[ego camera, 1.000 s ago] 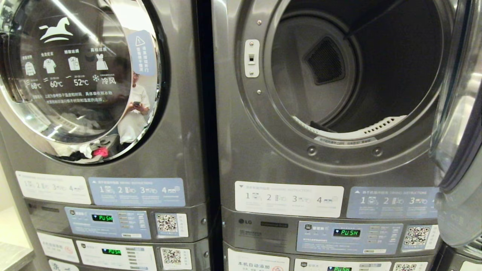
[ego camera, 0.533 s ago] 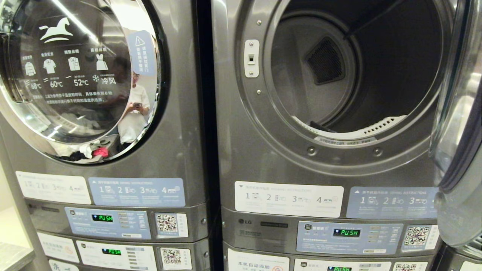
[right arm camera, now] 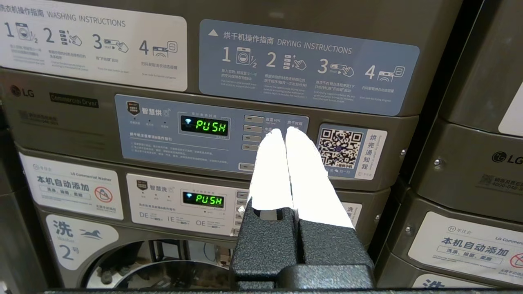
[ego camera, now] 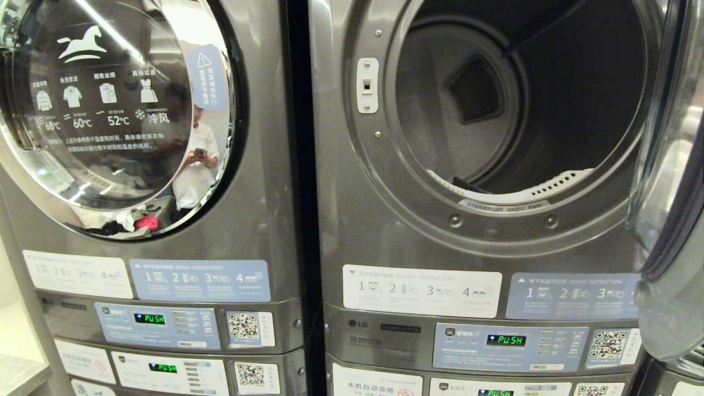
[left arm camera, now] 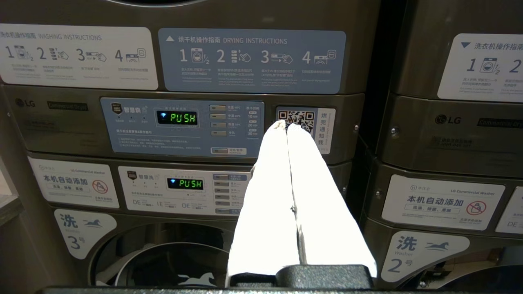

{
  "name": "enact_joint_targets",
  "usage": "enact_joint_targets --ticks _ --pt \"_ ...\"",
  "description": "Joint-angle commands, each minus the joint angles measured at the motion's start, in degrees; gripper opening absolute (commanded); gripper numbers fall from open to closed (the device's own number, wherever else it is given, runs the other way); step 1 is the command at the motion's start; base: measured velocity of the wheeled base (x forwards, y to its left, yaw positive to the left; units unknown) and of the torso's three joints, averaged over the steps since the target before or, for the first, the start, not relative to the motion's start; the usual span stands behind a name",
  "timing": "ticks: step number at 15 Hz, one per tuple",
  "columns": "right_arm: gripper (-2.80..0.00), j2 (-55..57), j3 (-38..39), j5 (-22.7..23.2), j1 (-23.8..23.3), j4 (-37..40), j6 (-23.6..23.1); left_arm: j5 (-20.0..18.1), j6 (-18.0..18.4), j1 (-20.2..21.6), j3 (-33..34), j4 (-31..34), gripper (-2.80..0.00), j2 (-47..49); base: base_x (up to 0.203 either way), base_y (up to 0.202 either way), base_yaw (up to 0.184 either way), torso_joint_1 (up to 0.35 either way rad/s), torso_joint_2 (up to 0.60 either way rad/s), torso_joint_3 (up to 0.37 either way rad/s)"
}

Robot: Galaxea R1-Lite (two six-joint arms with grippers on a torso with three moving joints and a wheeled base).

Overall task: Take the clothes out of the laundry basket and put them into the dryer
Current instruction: Open the dryer

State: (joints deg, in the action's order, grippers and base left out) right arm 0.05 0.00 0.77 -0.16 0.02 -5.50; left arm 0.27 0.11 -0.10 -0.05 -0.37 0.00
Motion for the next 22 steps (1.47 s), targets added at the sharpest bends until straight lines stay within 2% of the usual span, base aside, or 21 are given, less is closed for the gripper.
enact_joint_targets --ticks 1,5,10,22 --pt "-2.80 -0.14 0.00 0.02 -0.01 -0.03 0.84 0.00 -0.02 0.01 -0.04 -0.07 -2.80 0.00 0.000 0.000 0.000 0.000 0.00 0.000" --pt "-2.80 -0.14 0.00 -1.30 -0.02 -0.29 6.11 0.00 0.07 0.01 -0.04 0.02 -2.80 0.00 0.000 0.000 0.000 0.000 0.00 0.000" --pt "-2.80 -0.14 0.00 -1.30 -0.02 -0.26 6.02 0.00 0.07 0.01 -0.04 0.02 -2.80 0.00 0.001 -0.021 0.002 0.003 0.00 0.000" --pt "-2.80 -0.14 0.00 -1.31 -0.02 -0.29 6.20 0.00 0.07 0.01 -0.04 0.02 -2.80 0.00 0.000 -0.191 0.001 0.001 0.00 0.000"
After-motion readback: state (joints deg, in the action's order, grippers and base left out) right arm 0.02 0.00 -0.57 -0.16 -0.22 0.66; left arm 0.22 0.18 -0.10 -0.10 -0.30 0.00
